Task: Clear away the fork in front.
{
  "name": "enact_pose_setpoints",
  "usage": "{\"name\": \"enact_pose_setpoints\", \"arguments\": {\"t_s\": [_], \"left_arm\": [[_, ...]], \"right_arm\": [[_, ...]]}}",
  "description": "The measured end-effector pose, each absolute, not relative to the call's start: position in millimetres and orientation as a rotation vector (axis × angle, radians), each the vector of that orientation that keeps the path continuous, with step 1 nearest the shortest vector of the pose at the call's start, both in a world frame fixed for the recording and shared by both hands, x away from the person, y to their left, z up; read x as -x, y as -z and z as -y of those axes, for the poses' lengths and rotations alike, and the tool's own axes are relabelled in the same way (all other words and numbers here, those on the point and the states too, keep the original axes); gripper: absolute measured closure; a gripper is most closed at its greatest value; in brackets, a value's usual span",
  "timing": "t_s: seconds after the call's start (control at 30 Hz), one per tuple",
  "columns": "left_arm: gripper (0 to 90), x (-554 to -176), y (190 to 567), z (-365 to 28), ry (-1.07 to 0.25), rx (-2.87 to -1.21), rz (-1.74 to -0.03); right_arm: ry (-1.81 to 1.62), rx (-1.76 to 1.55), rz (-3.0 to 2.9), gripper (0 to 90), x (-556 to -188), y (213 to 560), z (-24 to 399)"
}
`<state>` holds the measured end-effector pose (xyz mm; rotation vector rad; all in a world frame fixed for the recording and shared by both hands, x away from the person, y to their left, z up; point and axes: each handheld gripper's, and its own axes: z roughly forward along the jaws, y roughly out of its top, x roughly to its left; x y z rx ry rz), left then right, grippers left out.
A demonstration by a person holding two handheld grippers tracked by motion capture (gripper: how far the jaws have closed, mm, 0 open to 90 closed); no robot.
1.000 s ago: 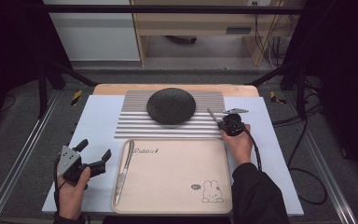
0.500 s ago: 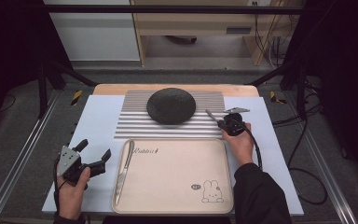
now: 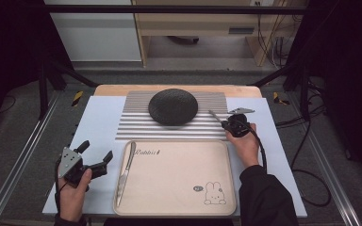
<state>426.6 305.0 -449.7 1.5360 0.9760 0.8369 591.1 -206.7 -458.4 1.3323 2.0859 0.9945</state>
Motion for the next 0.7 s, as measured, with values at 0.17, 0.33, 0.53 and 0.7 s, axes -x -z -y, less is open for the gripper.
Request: {"name": "enact_pose_setpoints", "arguments": {"t_s": [0.17,0.33,0.53,0.7], "left_arm": [[4.4,-427,450,-303,-0.841,-1.546,-0.971],[4.5,-426,449,-297,-0.851,-1.574,-0.94],[4.1,-426,445,-277,-0.926,-1.711,-0.859],[5.4,-432,432,-259,-0.942,-1.757,-0.779]], "right_arm": [[-1.003,-1.302,-2.098,85.9,-585,452,207],[-1.0,-1.25,-2.138,85.9,-576,445,205],[-1.013,-1.188,-2.174,85.9,-561,438,201],[-1.022,-1.131,-2.202,85.8,-549,434,196]]}}
